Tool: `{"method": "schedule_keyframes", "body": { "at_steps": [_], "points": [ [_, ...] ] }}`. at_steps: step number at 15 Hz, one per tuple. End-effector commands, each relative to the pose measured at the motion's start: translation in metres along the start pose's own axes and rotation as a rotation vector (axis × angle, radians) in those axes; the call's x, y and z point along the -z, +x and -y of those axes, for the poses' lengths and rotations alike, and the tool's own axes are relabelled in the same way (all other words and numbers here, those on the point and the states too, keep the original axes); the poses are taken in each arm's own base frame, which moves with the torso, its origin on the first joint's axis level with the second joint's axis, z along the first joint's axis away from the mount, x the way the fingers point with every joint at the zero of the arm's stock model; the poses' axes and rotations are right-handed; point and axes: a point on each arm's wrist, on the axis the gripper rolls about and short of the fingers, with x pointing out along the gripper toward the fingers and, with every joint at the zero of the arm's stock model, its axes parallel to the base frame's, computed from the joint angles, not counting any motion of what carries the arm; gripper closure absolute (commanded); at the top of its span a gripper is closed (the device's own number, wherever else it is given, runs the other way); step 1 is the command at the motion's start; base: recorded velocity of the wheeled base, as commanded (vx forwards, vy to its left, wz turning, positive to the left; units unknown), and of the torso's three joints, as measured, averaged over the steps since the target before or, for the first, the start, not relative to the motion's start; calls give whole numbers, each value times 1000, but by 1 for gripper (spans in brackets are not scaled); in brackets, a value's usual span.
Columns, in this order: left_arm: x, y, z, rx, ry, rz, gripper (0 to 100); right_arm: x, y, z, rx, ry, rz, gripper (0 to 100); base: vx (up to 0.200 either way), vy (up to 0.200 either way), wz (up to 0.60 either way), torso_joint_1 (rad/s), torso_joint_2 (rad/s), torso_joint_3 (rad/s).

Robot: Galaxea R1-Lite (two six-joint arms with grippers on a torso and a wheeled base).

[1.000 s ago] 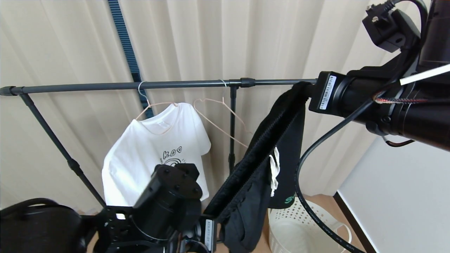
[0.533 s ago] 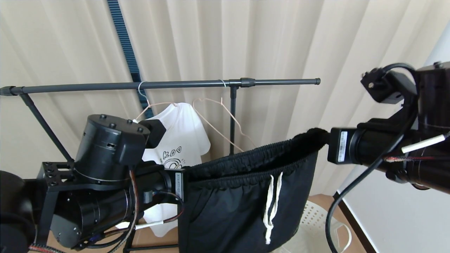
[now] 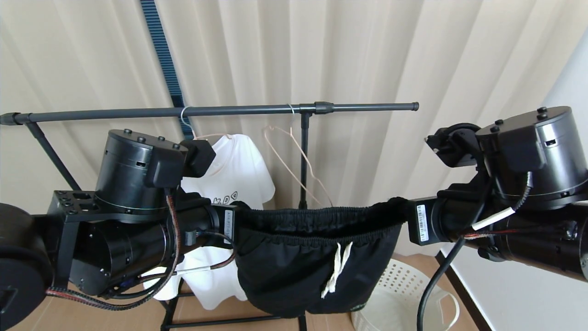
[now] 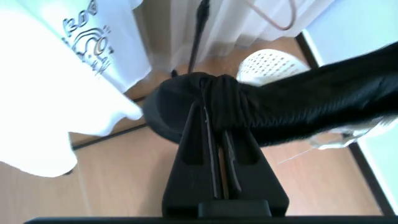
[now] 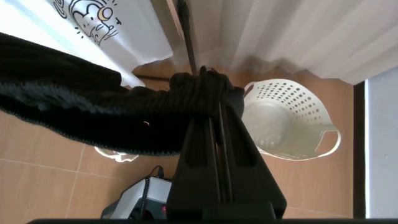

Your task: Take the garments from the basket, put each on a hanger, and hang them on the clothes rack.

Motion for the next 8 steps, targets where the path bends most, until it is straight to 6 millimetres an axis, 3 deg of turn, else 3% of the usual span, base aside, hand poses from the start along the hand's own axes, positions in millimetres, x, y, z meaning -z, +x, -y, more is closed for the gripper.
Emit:
{"method": "schedule_keyframes", "body": {
  "at_steps": [1,4,8],
  "points": [
    [5,2,-13,-42,-1,-19,100,-7,14,17,82,40,-4,100,0,0,0,0,0,0],
    [9,-3,-29,-78,-24,-22,100,-20,22,43,167,91,14,100,0,0,0,0,0,0],
    [-6,4,-33,-85,-50,12,100,-15,17,41,159,65,-17,100,0,0,0,0,0,0]
  ]
}}
